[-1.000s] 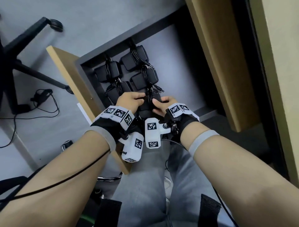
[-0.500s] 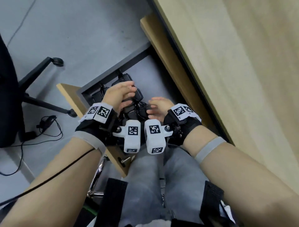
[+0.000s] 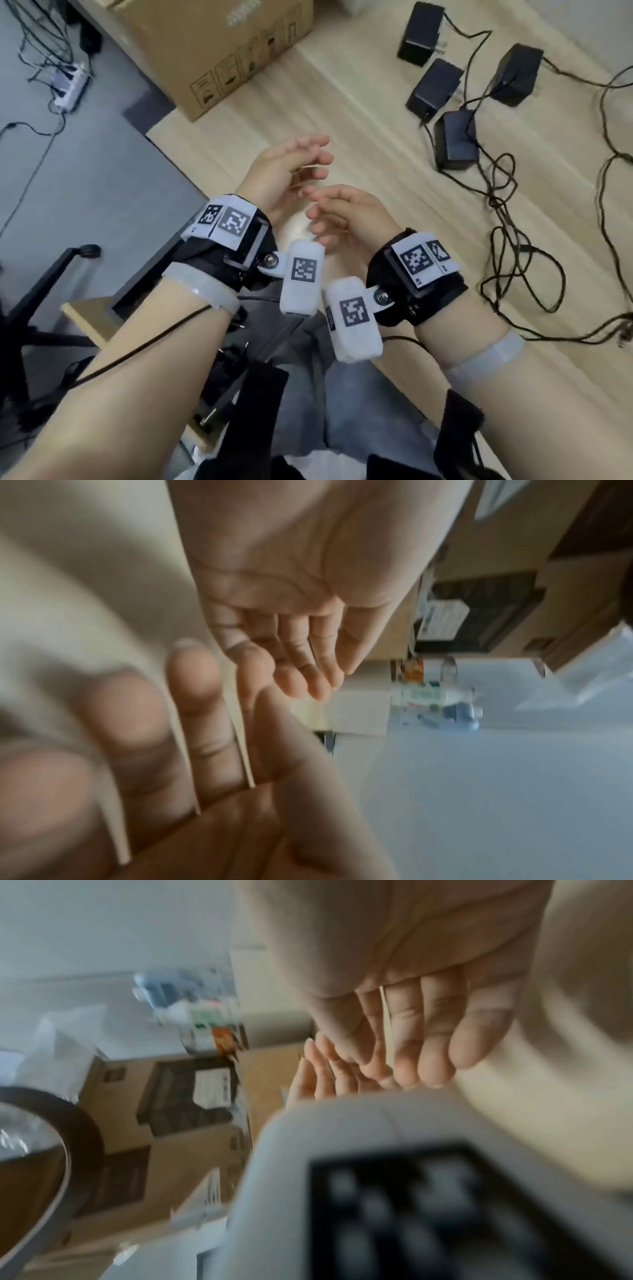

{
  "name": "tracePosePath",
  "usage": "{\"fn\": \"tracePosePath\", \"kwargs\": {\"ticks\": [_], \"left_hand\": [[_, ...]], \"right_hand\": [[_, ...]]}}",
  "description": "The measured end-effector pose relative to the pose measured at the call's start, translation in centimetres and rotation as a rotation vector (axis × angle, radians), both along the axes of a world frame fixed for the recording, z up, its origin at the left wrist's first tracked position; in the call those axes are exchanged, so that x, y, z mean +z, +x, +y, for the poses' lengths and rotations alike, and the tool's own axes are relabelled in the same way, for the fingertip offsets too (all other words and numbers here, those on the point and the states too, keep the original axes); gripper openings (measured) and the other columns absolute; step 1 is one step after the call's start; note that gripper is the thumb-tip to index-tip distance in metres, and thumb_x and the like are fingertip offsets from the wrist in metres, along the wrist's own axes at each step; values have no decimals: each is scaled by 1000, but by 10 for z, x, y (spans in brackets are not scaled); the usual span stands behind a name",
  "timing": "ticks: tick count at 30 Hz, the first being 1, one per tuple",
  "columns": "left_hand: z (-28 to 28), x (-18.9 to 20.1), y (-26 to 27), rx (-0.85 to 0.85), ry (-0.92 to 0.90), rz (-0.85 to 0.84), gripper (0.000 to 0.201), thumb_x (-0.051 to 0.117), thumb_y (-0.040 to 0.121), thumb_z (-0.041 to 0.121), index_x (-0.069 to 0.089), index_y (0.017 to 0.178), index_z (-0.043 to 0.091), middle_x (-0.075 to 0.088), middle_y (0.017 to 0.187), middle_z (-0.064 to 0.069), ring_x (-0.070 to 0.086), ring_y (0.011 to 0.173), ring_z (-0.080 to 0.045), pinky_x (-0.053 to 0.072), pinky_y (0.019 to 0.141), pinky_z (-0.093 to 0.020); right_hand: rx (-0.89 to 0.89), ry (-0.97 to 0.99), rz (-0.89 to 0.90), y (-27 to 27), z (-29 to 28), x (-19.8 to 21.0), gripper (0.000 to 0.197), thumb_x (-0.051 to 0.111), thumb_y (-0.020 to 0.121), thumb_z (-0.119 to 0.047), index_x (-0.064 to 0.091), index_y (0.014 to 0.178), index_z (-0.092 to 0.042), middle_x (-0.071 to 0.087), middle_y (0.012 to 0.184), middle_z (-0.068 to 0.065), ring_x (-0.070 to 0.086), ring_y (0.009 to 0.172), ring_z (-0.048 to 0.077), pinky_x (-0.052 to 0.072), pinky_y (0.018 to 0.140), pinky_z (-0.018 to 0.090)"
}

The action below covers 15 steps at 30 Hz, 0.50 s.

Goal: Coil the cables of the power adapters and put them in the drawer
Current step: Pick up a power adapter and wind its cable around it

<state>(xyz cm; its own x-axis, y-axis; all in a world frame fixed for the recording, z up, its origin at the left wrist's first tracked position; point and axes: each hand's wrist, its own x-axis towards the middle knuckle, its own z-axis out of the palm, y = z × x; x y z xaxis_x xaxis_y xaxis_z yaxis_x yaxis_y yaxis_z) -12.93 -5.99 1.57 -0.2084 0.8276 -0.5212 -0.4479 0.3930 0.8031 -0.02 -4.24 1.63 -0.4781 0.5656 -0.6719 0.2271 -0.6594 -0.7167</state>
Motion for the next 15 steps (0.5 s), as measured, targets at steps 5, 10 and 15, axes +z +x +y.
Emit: {"fn": "tracePosePath", "kwargs": {"ticks": [5, 10, 15], "left_hand": [[70, 14, 63, -181, 9, 85, 17, 48, 93, 10, 62, 95, 21, 63, 82, 5, 58, 69, -6, 40, 57, -17], [122, 10, 104, -281, 8, 286, 24, 52, 89, 3, 57, 109, 16, 58, 95, 5, 53, 81, -4, 41, 59, -9], [151, -21, 124, -323, -118, 407, 38, 53, 89, 3, 47, 126, 13, 50, 98, 5, 48, 89, -12, 42, 65, -22]], "right_hand": [[-176, 127, -61, 76, 77, 18, 13, 44, 94, -5, 54, 89, -11, 55, 70, 3, 50, 51, 8, 39, 47, 16], [-294, 287, -256, 125, 131, 3, 25, 51, 87, 1, 53, 78, -22, 54, 73, -3, 52, 66, 10, 44, 57, 22], [-181, 426, -443, 129, 149, -25, 36, 64, 77, -2, 56, 112, -8, 55, 95, 0, 53, 94, 19, 46, 80, 31]]}}
